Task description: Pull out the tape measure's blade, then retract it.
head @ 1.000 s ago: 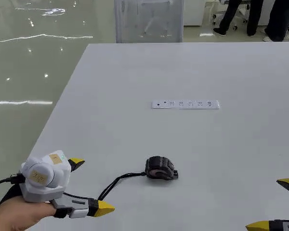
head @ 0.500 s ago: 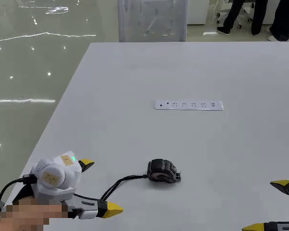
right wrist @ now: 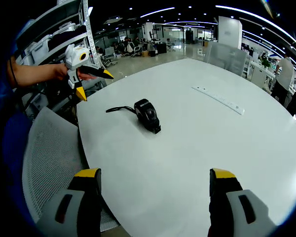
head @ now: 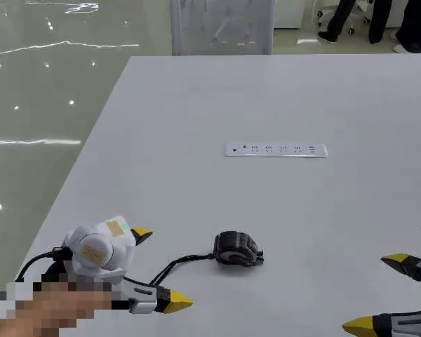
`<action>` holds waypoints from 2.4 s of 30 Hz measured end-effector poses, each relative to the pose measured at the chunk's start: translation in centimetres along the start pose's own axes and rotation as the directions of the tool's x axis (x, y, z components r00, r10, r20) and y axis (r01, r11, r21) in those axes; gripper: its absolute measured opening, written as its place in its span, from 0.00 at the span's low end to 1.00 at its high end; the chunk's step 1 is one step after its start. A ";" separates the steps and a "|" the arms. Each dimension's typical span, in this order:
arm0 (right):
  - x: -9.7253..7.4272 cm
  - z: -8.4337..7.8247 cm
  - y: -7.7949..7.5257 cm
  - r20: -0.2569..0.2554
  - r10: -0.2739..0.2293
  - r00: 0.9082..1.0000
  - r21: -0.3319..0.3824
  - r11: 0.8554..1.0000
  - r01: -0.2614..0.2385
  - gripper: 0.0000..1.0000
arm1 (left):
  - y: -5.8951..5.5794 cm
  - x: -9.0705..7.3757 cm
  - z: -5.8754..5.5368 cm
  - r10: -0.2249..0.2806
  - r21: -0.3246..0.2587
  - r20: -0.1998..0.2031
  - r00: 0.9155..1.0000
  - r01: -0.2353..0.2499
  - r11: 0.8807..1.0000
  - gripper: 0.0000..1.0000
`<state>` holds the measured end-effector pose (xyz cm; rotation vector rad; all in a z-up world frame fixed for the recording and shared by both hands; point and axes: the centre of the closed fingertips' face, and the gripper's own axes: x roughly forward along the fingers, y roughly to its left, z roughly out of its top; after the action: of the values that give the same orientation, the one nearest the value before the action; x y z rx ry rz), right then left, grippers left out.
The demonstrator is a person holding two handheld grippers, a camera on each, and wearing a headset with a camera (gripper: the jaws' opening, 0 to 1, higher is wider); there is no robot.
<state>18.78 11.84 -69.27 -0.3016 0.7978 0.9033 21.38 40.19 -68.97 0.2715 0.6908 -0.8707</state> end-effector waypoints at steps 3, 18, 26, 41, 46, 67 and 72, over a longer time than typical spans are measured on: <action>0.5 0.1 -0.2 -0.003 0.005 1.000 -0.001 1.000 -0.005 0.87 | 0.0 0.4 0.2 -0.005 0.003 -0.002 1.000 0.005 1.000 0.89; 2.9 0.8 -0.3 -0.025 0.045 0.999 -0.046 0.998 -0.046 0.84 | -0.1 2.7 1.3 -0.042 0.030 -0.009 0.999 0.042 0.999 0.86; 4.0 1.3 -0.2 -0.028 0.067 0.997 -0.061 0.996 -0.069 0.83 | -0.5 4.0 2.4 -0.060 0.033 0.000 0.998 0.060 0.998 0.85; 6.2 2.3 0.0 -0.048 0.123 0.991 -0.123 0.984 -0.128 0.82 | -1.4 6.9 2.8 -0.112 0.087 -0.035 0.993 0.115 0.990 0.84; 7.4 2.5 0.1 -0.055 0.142 0.988 -0.147 0.978 -0.149 0.80 | -1.4 7.9 2.9 -0.120 0.096 -0.043 0.992 0.124 0.988 0.82; 12.7 3.8 -0.1 -0.071 0.220 0.973 -0.228 0.946 -0.231 0.71 | -0.9 11.4 2.9 -0.168 0.191 -0.122 0.978 0.189 0.963 0.71; 13.8 3.8 -0.2 -0.076 0.238 0.968 -0.244 0.937 -0.250 0.68 | -0.8 12.4 3.0 -0.179 0.210 -0.140 0.974 0.206 0.956 0.70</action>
<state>25.83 21.87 -76.74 -0.4534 0.7731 1.2400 27.62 30.73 -74.77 0.4669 0.7400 -1.1289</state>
